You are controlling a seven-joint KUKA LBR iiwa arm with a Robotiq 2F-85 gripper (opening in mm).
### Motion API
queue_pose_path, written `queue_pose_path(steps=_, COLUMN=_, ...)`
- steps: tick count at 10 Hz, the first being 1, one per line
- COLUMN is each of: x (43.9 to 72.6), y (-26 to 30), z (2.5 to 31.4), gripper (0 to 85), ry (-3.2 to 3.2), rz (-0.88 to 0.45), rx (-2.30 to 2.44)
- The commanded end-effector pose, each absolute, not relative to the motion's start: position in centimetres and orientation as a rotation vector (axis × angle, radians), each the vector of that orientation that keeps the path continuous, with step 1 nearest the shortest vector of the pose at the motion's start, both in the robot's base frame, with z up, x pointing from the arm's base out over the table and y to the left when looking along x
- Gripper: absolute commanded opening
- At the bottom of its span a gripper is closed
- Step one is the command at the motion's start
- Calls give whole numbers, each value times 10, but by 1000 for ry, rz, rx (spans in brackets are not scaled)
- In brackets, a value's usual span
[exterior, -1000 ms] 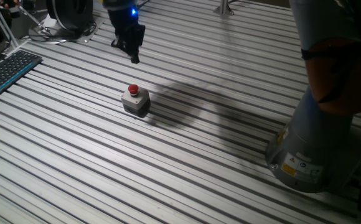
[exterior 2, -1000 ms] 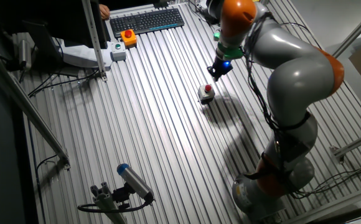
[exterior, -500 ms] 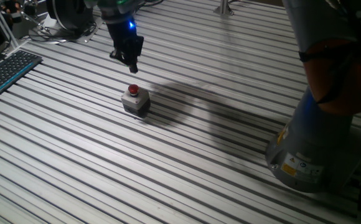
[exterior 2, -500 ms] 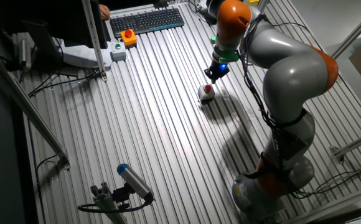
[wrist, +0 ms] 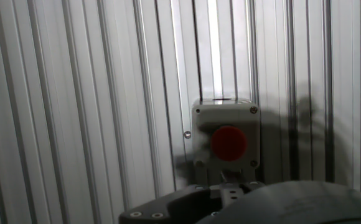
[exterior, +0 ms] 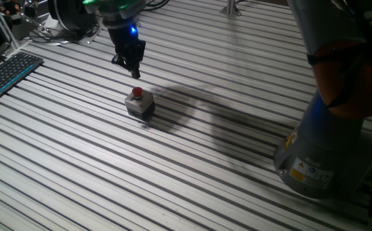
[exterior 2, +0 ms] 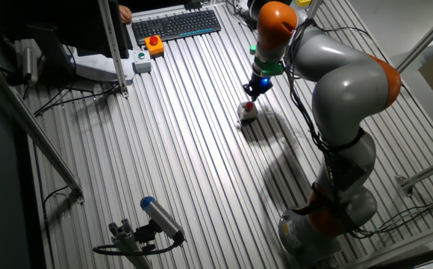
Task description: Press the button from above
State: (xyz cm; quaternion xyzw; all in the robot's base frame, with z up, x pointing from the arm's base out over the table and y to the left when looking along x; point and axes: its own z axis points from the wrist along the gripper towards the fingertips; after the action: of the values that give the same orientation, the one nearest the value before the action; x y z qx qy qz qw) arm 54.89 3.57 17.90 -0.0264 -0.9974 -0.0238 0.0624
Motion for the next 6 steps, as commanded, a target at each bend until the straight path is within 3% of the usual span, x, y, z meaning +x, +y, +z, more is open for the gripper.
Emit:
queue_pose_path(steps=1, x=549, y=37, z=179, gripper=0, ry=-3009, rz=-70, rx=-80)
queue_pose_path(steps=6, x=548, y=36, z=178, gripper=0, ry=-2979, rz=-151, rx=-154)
